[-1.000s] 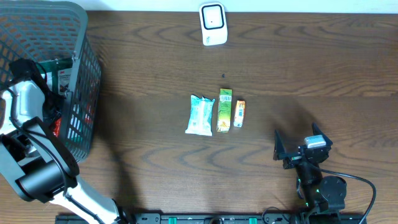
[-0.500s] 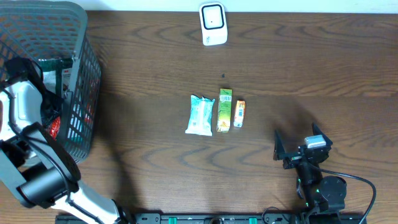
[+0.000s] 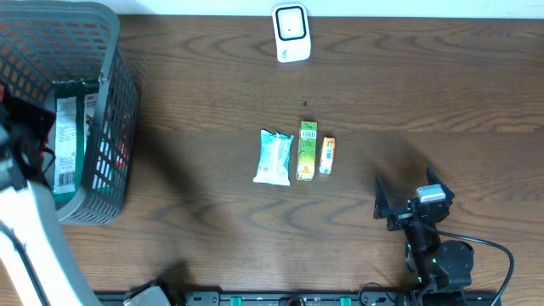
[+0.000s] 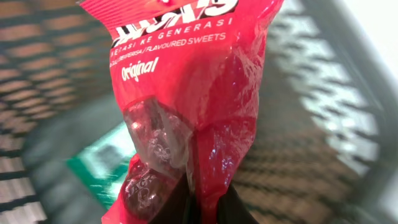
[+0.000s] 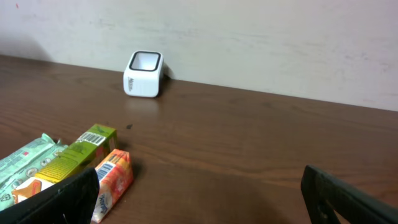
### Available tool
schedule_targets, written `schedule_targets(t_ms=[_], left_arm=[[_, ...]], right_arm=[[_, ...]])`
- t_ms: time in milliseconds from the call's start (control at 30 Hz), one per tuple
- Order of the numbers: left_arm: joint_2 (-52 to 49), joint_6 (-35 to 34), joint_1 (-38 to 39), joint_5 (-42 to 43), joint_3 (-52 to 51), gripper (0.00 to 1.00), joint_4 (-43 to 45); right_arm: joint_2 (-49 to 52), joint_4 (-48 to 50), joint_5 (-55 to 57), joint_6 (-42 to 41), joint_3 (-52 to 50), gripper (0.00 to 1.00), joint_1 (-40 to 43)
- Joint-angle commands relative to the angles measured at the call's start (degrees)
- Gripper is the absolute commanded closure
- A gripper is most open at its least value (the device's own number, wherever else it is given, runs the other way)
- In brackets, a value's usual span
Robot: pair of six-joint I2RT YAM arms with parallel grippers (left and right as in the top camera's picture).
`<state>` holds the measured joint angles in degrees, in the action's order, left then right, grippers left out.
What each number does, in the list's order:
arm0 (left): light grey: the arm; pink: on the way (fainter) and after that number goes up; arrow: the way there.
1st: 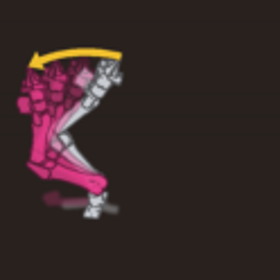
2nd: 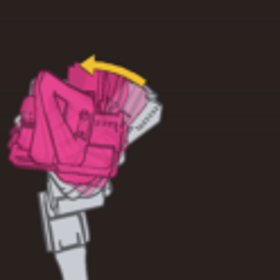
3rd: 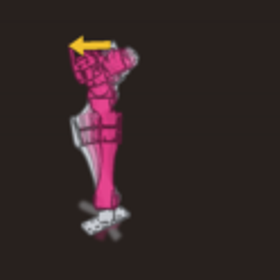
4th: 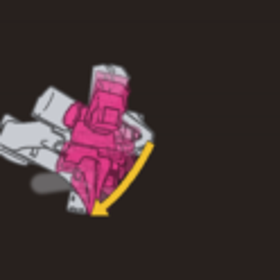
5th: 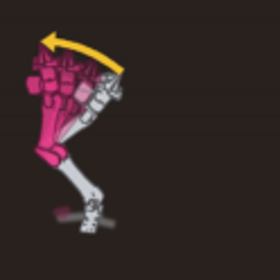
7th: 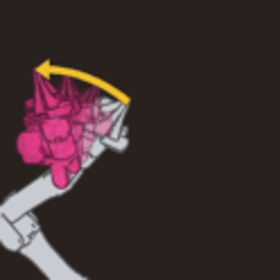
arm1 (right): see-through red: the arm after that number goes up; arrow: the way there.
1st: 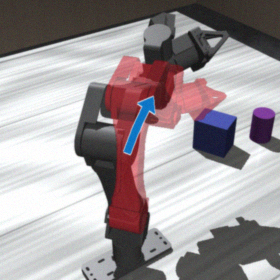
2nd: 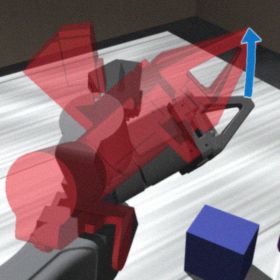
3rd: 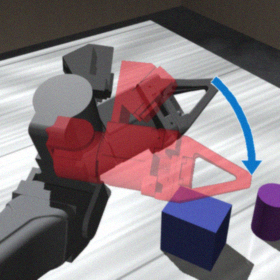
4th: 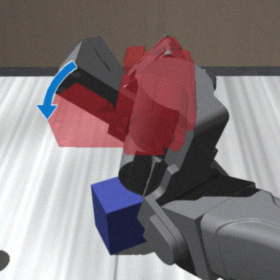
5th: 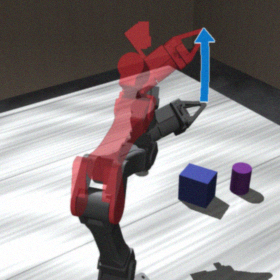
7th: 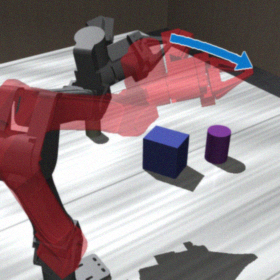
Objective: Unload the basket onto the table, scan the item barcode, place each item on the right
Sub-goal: 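Lift the red bag out and carry it toward the wipe pack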
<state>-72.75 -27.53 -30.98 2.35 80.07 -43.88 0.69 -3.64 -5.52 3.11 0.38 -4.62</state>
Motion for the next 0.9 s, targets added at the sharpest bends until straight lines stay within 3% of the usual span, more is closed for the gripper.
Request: schedule_targets(t_ms=[0,100,233,400,600,733,867], left_arm=[[5.6,5.1,0.2,24.1,0.4,0.93,0.5],[8.5,7.2,1.3,37.8,0.4,0.93,0.5],[9.3,8.2,5.6,48.0,0.4,0.92,-0.9],[6.3,12.2,15.6,49.5,-0.5,0.92,-5.9],[-1.4,14.4,28.5,49.5,-4.3,0.93,-5.7],[-8.3,15.1,33.3,50.4,-4.9,0.93,-4.9],[-14.4,15.5,34.2,58.4,-4.9,0.93,-1.1]], right_arm=[[-0.3,-0.2,0.3,-0.7,-0.1,0.01,0.2],[-0.3,-0.2,0.3,-0.7,-0.1,0.01,0.2],[-0.3,-0.2,0.3,-0.7,-0.1,0.01,0.2],[-0.3,-0.2,0.3,-0.7,-0.1,0.01,0.2],[-0.3,-0.2,0.3,-0.7,-0.1,0.01,0.2],[-0.3,-0.2,0.3,-0.7,-0.1,0.01,0.2],[-0.3,-0.2,0.3,-0.7,-0.1,0.01,0.2]])
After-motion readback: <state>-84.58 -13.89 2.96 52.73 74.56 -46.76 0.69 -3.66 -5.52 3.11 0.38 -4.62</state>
